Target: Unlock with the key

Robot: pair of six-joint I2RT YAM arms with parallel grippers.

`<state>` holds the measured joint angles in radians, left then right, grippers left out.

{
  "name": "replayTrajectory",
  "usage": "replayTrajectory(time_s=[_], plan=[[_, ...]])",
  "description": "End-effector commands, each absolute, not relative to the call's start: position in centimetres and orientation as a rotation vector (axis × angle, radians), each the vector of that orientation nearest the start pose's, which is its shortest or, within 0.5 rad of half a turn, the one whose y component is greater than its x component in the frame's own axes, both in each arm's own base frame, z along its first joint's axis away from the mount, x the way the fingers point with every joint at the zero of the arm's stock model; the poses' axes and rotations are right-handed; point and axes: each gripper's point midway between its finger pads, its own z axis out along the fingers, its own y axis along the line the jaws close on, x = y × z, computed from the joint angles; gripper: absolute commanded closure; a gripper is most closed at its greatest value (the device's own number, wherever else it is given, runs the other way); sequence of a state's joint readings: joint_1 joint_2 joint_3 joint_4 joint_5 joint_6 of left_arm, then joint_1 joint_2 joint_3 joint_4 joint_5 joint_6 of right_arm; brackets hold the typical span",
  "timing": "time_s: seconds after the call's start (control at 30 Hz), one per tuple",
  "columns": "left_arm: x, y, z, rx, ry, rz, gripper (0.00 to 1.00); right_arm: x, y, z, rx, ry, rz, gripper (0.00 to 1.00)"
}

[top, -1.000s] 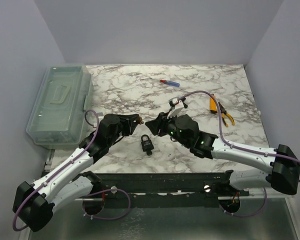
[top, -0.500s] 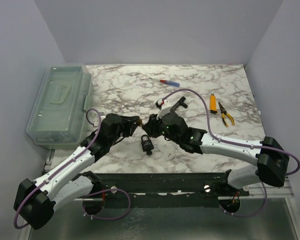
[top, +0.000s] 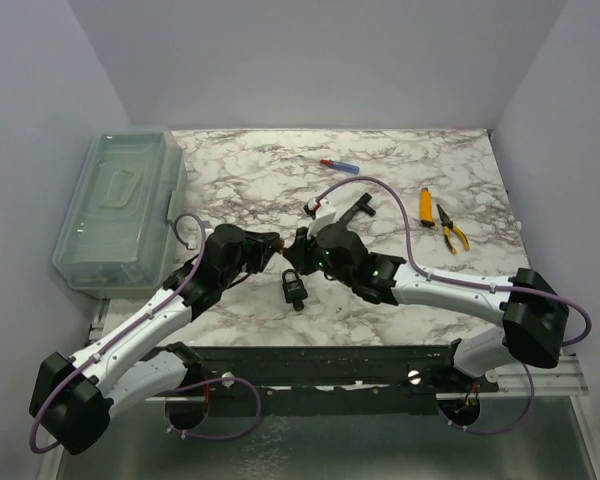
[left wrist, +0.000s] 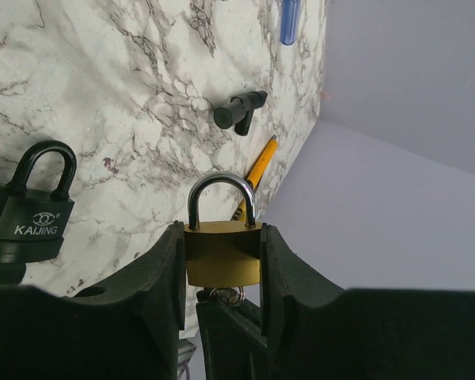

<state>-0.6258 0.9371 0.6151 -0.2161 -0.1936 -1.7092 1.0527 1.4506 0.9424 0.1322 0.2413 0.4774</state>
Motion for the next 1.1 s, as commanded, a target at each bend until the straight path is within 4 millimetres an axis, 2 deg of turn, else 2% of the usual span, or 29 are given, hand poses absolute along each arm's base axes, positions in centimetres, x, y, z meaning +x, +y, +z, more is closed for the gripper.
replayTrajectory(time_s=[0.0,0.27,0.33,0.37,0.47,0.5,0.57,0.67,0.83,1.0,1.07], plan=[[27.4,-21.2,20.4,-1.209,1.936,-1.167,1.00,24.8,38.8,18.7,-0.431,1.957,0.759,0.86],[27.2,-21.4,21.1,-1.153,1.945,-1.171,1.00,25.0,39.1,18.4,-0.439,1.950,0.754,0.88],[27.4,-21.1,21.3,-1.134,1.934,-1.152,1.00,24.6,39.0,18.5,-0.454,1.963,0.766,0.85],[27.5,-20.9,21.4,-1.124,1.929,-1.137,1.00,24.2,38.8,18.6,-0.463,1.971,0.773,0.79],[27.8,-20.3,22.0,-1.067,1.921,-1.077,1.00,23.0,37.6,18.9,-0.481,1.979,0.799,0.49],[27.9,-20.1,22.0,-1.046,1.926,-1.049,1.00,22.6,37.1,19.0,-0.477,1.977,0.808,0.41],[28.1,-19.8,22.2,-1.006,1.936,-0.996,1.00,22.0,36.1,19.2,-0.465,1.973,0.818,0.33],[28.2,-19.3,21.8,-0.940,1.965,-0.917,1.00,21.5,35.2,20.0,-0.446,1.966,0.833,0.32],[28.0,-18.7,21.4,-0.867,1.994,-0.838,1.00,21.4,34.8,21.0,-0.415,1.950,0.848,0.33],[27.8,-18.8,21.0,-0.851,2.014,-0.832,1.00,22.4,35.7,21.2,-0.389,1.946,0.832,0.34],[27.7,-18.8,20.9,-0.848,2.019,-0.835,1.00,22.8,36.4,20.6,-0.394,1.956,0.822,0.35]])
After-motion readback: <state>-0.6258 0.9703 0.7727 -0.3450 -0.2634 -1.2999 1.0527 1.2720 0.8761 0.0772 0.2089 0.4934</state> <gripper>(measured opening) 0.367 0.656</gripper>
